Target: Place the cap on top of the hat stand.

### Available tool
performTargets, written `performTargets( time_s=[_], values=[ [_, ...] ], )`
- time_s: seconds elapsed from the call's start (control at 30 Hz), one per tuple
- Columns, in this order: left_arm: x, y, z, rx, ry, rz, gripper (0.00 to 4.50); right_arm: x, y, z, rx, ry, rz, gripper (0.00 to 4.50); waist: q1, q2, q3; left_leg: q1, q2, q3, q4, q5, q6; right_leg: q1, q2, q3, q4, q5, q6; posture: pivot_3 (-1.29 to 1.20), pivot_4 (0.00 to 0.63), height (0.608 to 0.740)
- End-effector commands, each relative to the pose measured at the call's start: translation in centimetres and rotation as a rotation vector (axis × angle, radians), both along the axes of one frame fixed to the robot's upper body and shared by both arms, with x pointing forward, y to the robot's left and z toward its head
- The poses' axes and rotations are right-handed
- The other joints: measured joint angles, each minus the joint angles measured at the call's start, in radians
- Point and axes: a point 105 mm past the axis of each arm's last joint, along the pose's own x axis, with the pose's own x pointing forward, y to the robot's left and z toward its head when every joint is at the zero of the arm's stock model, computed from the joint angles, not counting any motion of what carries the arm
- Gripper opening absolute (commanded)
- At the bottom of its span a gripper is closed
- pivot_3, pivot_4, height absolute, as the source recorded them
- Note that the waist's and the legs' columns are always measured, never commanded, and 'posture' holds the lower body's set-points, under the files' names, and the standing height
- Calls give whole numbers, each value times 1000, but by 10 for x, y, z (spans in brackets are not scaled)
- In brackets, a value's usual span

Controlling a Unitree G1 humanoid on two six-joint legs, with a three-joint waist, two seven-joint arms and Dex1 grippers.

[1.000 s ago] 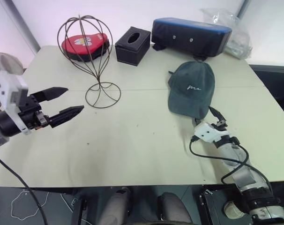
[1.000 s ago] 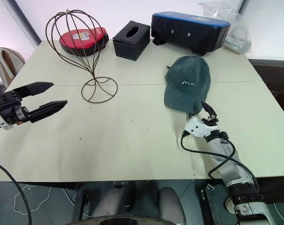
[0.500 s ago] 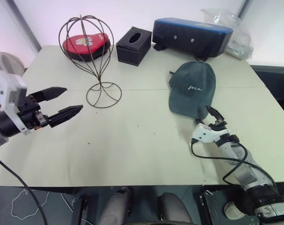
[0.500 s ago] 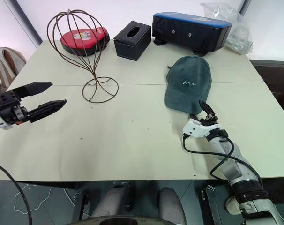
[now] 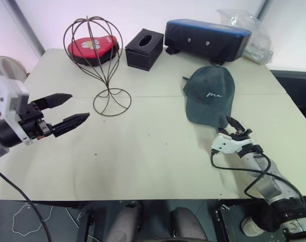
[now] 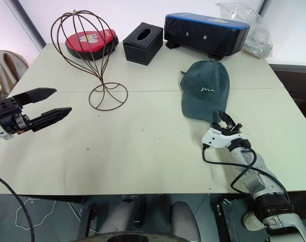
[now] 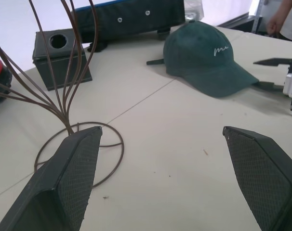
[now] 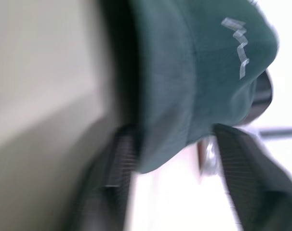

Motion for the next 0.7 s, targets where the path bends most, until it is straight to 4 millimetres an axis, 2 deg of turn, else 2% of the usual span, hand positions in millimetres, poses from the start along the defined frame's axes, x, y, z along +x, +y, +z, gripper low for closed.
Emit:
performTargets(
  time_s=[0.03,0.07,0.1,0.37,0.47,0.7],
  values=[
    [-3,-3,11,21,-58,-8,4242,1,-7,7,1,-25,-16,732,-1,-1,-1,0,0,0,0,0,0,0,0,0,0,0,0,0,150,740],
    [-3,-4,11,21,-58,-8,4242,1,-7,8,0,-28,-14,124,-1,-1,-1,0,0,0,0,0,0,0,0,0,0,0,0,0,150,740],
    [-3,-4,11,21,-58,-9,4242,1,-7,9,-3,-38,-14,50,-2,-1,-1,0,0,0,0,0,0,0,0,0,0,0,0,0,150,740],
    [-3,-4,10,17,-59,-7,4242,2,-4,26,-9,-150,2,50,-2,-1,-1,0,0,0,-1,0,0,0,0,0,0,0,0,0,150,740],
    [-2,-2,8,2,-55,7,4242,3,1,44,-2,-244,29,50,-2,-1,0,0,0,0,-1,0,0,0,0,0,0,0,0,0,150,740],
    [3,18,-11,-45,-26,115,4242,1,27,98,61,-485,149,50,-5,0,0,-1,1,1,-2,0,0,0,1,1,0,0,0,0,150,740]
  ],
)
